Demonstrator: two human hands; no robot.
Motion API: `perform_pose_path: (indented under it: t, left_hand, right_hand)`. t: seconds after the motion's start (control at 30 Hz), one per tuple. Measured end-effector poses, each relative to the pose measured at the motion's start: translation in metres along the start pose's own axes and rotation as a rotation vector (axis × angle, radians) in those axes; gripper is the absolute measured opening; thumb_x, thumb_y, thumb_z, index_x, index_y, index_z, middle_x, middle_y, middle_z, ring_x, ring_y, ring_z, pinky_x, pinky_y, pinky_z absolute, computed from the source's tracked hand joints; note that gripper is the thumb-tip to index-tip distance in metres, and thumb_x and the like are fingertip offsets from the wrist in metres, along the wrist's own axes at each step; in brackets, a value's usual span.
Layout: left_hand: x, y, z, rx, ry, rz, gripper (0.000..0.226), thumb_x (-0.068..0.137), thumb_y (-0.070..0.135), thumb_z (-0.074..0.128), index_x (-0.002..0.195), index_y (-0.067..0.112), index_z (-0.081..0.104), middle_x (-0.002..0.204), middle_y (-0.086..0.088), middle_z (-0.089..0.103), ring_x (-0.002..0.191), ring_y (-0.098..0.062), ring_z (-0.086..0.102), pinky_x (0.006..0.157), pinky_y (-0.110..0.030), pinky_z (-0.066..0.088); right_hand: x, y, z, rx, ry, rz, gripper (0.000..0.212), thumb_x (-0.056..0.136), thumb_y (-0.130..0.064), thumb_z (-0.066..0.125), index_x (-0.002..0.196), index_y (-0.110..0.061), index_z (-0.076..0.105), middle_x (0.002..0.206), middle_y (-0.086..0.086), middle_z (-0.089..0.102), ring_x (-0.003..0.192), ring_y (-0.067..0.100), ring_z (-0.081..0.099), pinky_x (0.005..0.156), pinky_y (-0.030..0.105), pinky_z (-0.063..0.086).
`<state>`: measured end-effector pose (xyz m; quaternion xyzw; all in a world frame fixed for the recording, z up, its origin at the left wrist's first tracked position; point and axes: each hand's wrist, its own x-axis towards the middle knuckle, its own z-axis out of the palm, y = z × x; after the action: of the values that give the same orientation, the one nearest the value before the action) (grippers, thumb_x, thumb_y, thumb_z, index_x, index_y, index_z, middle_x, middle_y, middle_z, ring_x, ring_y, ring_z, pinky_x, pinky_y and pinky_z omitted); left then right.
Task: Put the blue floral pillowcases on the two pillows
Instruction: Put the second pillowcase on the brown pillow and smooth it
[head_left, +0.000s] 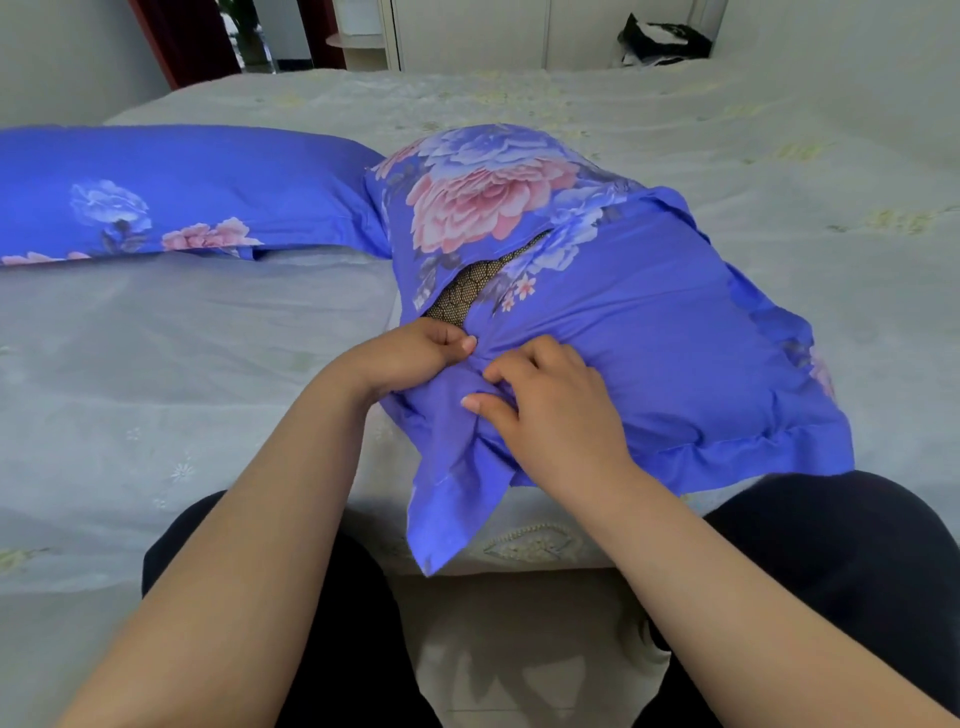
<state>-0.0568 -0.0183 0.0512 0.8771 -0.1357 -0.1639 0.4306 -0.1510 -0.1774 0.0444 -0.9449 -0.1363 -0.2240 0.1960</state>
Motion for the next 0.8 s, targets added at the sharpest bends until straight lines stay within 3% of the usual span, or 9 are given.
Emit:
perform_pose_path:
  t: [0.07, 0.13, 0.2, 0.27, 0.4, 0.5, 0.6, 0.7, 0.8]
  left_hand:
    - [-0.001, 0.004, 0.003, 0.144, 0.145, 0.025, 0.03, 0.096, 0.03, 0.05, 0.071, 0.013, 0.05, 0.063, 0.0, 0.041, 0.06, -0.015, 0.035, 0.06, -0.029, 0.031]
    - [-0.015, 0.006, 0.011, 0.207, 0.449, 0.084, 0.023, 0.094, 0.03, 0.052, 0.075, 0.017, 0.054, 0.068, 0.002, 0.052, 0.066, -0.015, 0.047, 0.064, -0.028, 0.036]
    - [-0.04, 0.007, 0.022, 0.165, 0.784, 0.152, 0.016, 0.093, 0.031, 0.054, 0.08, 0.021, 0.054, 0.079, 0.003, 0.058, 0.071, -0.013, 0.051, 0.065, -0.025, 0.038]
    - [-0.066, 0.004, 0.032, 0.059, 0.94, 0.159, 0.018, 0.092, 0.033, 0.055, 0.078, 0.022, 0.052, 0.077, 0.005, 0.059, 0.068, -0.01, 0.052, 0.062, -0.021, 0.039]
    - [-0.102, -0.009, 0.063, -0.207, 0.93, 0.094, 0.016, 0.089, 0.021, 0.06, 0.082, 0.035, 0.054, 0.081, 0.016, 0.062, 0.073, 0.004, 0.058, 0.063, -0.005, 0.039]
    - [-0.103, -0.014, 0.078, -0.356, 0.911, 0.147, 0.028, 0.083, 0.009, 0.065, 0.09, 0.035, 0.058, 0.091, 0.019, 0.065, 0.086, 0.003, 0.062, 0.073, -0.008, 0.044]
    - [-0.093, -0.019, 0.078, -0.312, 0.975, 0.231, 0.024, 0.082, 0.007, 0.065, 0.083, 0.031, 0.062, 0.095, 0.02, 0.065, 0.093, 0.0, 0.061, 0.079, -0.014, 0.047]
    - [-0.087, -0.017, 0.075, -0.35, 0.897, 0.235, 0.023, 0.088, 0.012, 0.055, 0.079, 0.033, 0.061, 0.083, 0.025, 0.065, 0.08, 0.004, 0.06, 0.072, -0.01, 0.043]
    - [-0.082, -0.021, 0.062, -0.279, 0.717, 0.286, 0.021, 0.091, 0.025, 0.046, 0.072, 0.022, 0.056, 0.063, 0.016, 0.056, 0.06, 0.001, 0.047, 0.058, -0.014, 0.038]
  right_hand:
    - [-0.003, -0.001, 0.007, -0.071, 0.098, -0.048, 0.034, 0.083, -0.047, 0.048, 0.078, -0.018, 0.064, 0.077, 0.003, 0.058, 0.066, 0.028, 0.058, 0.054, 0.031, 0.045]
    - [-0.002, -0.003, 0.008, -0.134, 0.174, -0.082, 0.034, 0.087, -0.042, 0.042, 0.073, -0.018, 0.061, 0.067, 0.001, 0.056, 0.053, 0.025, 0.056, 0.042, 0.025, 0.037]
    - [0.0, -0.006, 0.005, -0.143, 0.218, -0.132, 0.032, 0.089, -0.04, 0.043, 0.074, -0.018, 0.061, 0.067, 0.0, 0.057, 0.054, 0.024, 0.057, 0.041, 0.025, 0.036]
    - [0.002, -0.01, 0.001, -0.083, 0.228, -0.2, 0.029, 0.089, -0.037, 0.048, 0.076, -0.016, 0.063, 0.076, 0.0, 0.06, 0.065, 0.024, 0.058, 0.047, 0.027, 0.042]
    - [0.005, -0.016, -0.003, 0.076, 0.256, -0.205, 0.023, 0.086, -0.032, 0.058, 0.076, -0.013, 0.065, 0.086, 0.003, 0.059, 0.073, 0.025, 0.057, 0.052, 0.028, 0.044]
    - [0.004, -0.017, -0.003, 0.086, 0.281, -0.173, 0.022, 0.086, -0.031, 0.057, 0.075, -0.014, 0.066, 0.077, 0.001, 0.06, 0.065, 0.024, 0.058, 0.05, 0.027, 0.042]
    - [0.001, -0.019, -0.003, 0.062, 0.288, -0.153, 0.02, 0.085, -0.031, 0.058, 0.073, -0.016, 0.066, 0.066, -0.001, 0.062, 0.057, 0.023, 0.059, 0.046, 0.026, 0.045]
    - [-0.003, -0.018, -0.008, 0.083, 0.236, -0.086, 0.025, 0.087, -0.036, 0.054, 0.074, -0.018, 0.064, 0.063, -0.002, 0.063, 0.057, 0.022, 0.059, 0.047, 0.028, 0.044]
    - [-0.004, -0.014, -0.015, 0.133, 0.123, -0.044, 0.025, 0.089, -0.037, 0.056, 0.077, -0.016, 0.064, 0.066, -0.001, 0.063, 0.062, 0.023, 0.057, 0.053, 0.029, 0.04]
